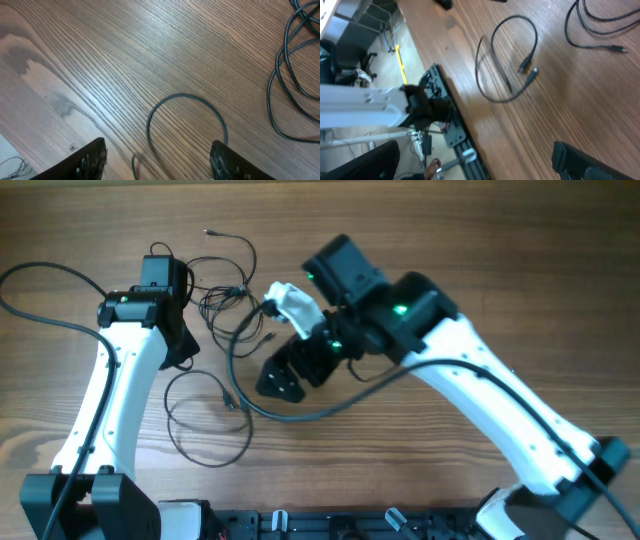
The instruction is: Untangle cables
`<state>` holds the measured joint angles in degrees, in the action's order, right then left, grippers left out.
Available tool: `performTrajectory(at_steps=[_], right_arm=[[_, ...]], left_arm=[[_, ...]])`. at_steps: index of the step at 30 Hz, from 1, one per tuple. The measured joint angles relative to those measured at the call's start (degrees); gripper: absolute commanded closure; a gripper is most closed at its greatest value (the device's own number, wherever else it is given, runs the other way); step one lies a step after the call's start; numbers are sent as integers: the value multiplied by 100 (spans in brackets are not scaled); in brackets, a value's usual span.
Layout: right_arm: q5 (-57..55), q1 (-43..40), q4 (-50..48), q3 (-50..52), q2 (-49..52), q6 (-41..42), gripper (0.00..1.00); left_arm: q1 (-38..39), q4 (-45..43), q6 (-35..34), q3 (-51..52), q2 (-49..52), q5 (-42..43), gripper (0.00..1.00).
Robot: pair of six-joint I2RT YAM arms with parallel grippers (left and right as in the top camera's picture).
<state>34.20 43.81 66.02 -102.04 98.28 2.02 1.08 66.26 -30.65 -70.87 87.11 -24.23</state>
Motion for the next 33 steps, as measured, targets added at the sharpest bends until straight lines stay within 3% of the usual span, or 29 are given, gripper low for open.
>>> performTrajectory(at_steps=[6,15,20,28,33], right_arm=[[-317,94,-365,15,586,-352,0],[-468,101,-376,28,1182,-1537,0],[-470,168,-640,31,1410,-1714,0],[-470,564,-1014,33,2159,-1740,0],[-470,839,-1298,33,2524,-1738,0]], left_arm=[[-61,-660,-55,-2,0,103,25],[-1185,-1189,-7,-393,0,2157,37],[-1980,-1073,-2,-957,-57,2618,37],[-3069,-929,11,-1117,-1075,2782,34],[-3244,-901,9,-1152,-2020,2879,33]])
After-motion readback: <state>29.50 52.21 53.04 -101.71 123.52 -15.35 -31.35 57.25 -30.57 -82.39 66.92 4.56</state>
